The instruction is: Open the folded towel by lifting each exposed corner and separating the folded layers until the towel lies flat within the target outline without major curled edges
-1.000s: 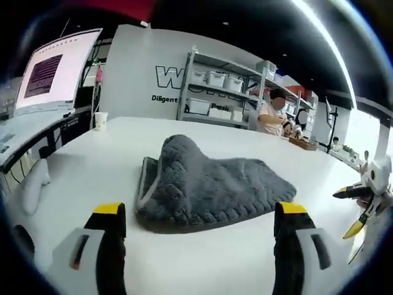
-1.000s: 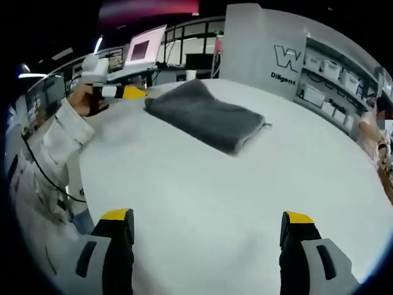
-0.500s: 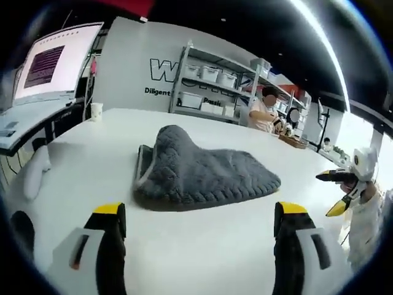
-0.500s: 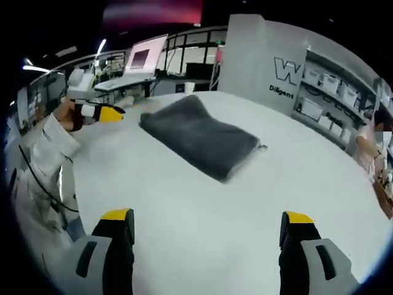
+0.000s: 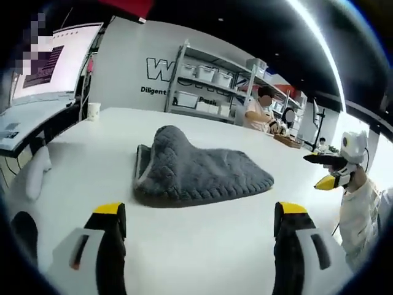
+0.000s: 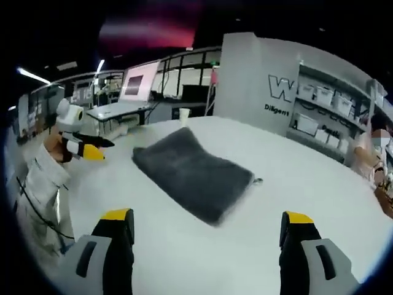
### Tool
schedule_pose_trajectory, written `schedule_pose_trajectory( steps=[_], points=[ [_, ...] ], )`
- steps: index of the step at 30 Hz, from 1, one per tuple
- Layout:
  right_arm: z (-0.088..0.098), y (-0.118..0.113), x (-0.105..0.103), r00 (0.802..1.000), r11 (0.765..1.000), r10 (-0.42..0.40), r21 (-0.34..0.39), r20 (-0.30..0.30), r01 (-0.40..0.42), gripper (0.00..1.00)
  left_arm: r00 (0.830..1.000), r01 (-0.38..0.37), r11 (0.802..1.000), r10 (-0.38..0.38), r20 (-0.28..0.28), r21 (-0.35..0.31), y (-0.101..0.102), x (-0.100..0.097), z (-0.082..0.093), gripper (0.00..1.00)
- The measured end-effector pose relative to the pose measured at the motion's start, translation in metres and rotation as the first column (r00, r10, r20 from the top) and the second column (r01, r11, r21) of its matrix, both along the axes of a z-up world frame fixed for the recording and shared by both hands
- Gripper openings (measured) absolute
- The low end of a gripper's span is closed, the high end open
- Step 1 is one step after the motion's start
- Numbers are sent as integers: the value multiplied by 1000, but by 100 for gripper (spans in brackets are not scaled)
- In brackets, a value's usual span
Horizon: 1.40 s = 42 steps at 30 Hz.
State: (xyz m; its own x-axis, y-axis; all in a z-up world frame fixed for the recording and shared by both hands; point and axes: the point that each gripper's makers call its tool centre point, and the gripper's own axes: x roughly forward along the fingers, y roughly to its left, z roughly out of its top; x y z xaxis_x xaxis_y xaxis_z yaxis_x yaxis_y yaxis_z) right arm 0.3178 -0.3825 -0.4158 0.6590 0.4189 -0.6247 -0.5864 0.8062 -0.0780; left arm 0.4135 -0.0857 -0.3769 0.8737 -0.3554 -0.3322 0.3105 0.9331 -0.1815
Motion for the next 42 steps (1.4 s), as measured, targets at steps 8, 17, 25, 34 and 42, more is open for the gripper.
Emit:
schedule_pose_trajectory(
  steps=[8,17,25,34,42],
  points=[
    [16,4,16,999,1000,6,-7,49,-6,97,1000,15,999,-15,-23,-29,6,-18,-2,98],
    [51,19,50,989,1000,8,17,149,-11,97,998,33,999,-34,-49,-36,14,-29,-1,99],
    [88,46,129,967,996,-21,88,254,-1,97,999,26,999,-27,-20,-48,22,-45,14,98],
    [115,82,161,961,994,55,79,271,-79,94,1000,0,1000,-1,-26,-21,36,-57,19,98],
    [133,92,186,953,994,61,65,296,-84,88,999,-17,1000,16,-28,-19,41,-61,20,98]
  ],
)
